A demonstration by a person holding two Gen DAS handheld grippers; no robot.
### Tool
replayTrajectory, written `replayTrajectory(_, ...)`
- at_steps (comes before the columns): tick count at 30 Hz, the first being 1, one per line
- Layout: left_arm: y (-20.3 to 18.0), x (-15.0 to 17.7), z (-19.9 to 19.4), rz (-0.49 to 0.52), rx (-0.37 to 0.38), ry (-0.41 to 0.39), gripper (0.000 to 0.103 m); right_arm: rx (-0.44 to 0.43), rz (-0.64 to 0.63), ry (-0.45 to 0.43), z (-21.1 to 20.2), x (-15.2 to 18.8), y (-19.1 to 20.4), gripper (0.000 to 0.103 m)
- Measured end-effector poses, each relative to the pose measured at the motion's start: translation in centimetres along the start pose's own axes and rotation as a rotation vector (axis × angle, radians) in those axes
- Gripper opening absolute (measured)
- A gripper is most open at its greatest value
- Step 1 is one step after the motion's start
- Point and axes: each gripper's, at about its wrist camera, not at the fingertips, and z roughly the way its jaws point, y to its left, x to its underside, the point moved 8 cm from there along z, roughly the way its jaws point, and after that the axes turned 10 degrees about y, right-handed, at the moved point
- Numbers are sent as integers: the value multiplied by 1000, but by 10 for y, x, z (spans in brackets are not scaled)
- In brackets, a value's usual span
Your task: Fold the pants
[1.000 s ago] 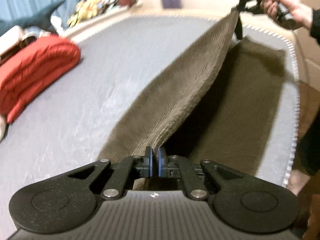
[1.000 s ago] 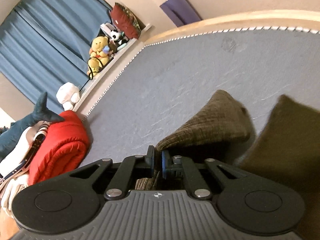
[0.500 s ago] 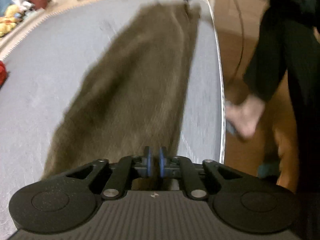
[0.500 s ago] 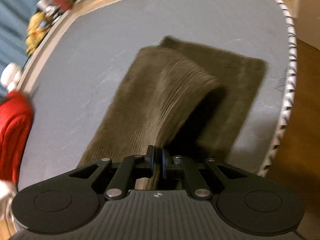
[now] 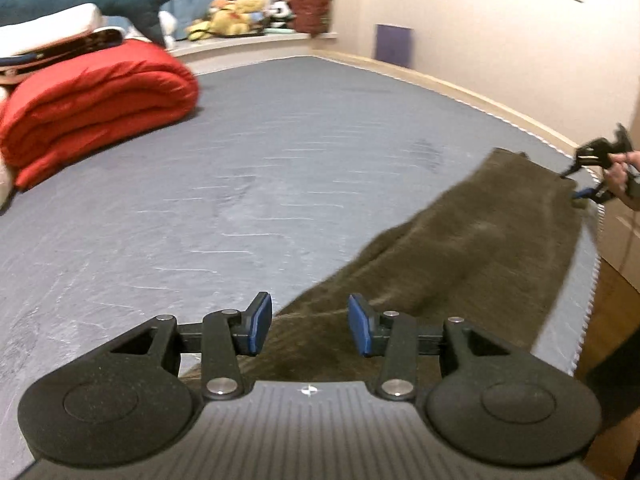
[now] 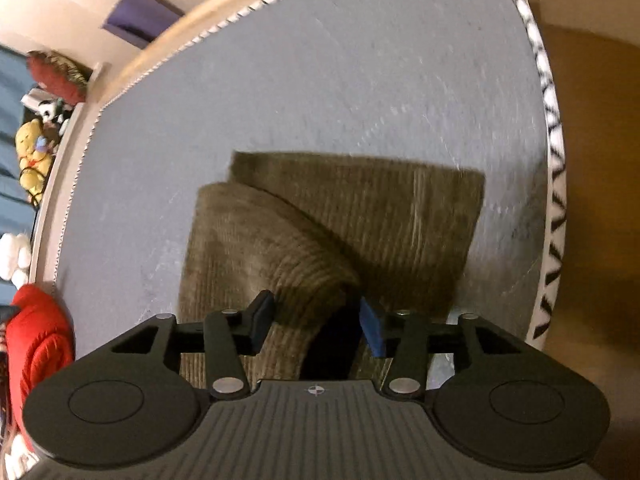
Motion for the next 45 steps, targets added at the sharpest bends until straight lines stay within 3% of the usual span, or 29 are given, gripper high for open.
replayTrajectory(5, 5, -4, 9, -40, -36, 10, 47, -84, 60, 20, 17, -5, 4, 53)
replayTrajectory(6, 7, -5, 10, -49, -43, 9, 47, -93, 57, 15, 17, -8, 5, 41)
replayTrajectory(7, 5, -5, 9, -58, -49, 6, 47, -109, 54, 4, 16, -10, 6, 17)
replayTrajectory(9, 9, -5, 4, -72, -53, 1, 47, -115, 46, -57, 4, -15, 10, 16)
replayTrajectory(13, 11, -3, 2, -79, -60, 2, 47, -92, -63, -298, -62, 4, 37, 14)
replayTrajectory(15, 8, -2, 4, -73, -52, 15, 47, -31, -121, -405, -86, 15, 44, 14)
replayTrajectory(17, 5, 0, 7, -60, -49, 32, 47, 120, -90, -400, -78, 14, 26, 17)
replayTrajectory(19, 0, 6, 11, -44, -45, 59, 48, 253, 71, -337, -64, 7, -16, 29)
replayTrajectory(21, -3, 11, 14, -29, -48, 82, 48, 334, 197, -349, -65, 0, -47, 29)
replayTrajectory(24, -3, 15, 16, -27, -51, 102, 48, 321, 145, -477, -87, -10, -37, 29)
replayTrajectory(26, -2, 17, 17, -36, -62, 108, 49, 217, 34, -524, -93, -11, -8, 34)
replayTrajectory(28, 0, 17, 17, -47, -73, 112, 50, 87, -137, -464, -77, -7, 30, 51)
replayTrajectory(30, 2, 18, 17, -55, -83, 113, 50, 2, -287, -359, -48, 5, 66, 51)
replayTrajectory(32, 5, 18, 16, -67, -91, 110, 50, -27, -375, -273, -16, 14, 92, 51)
replayTrajectory(36, 15, 20, 12, -91, -106, 104, 50, 56, -422, -255, 33, 13, 109, 51)
replayTrajectory(39, 22, 25, 10, -99, -118, 104, 50, 132, -387, -225, 67, 2, 102, 51)
replayTrajectory(45, 41, 33, 8, -123, -145, 109, 50, 259, -411, -263, 102, -16, 103, 53)
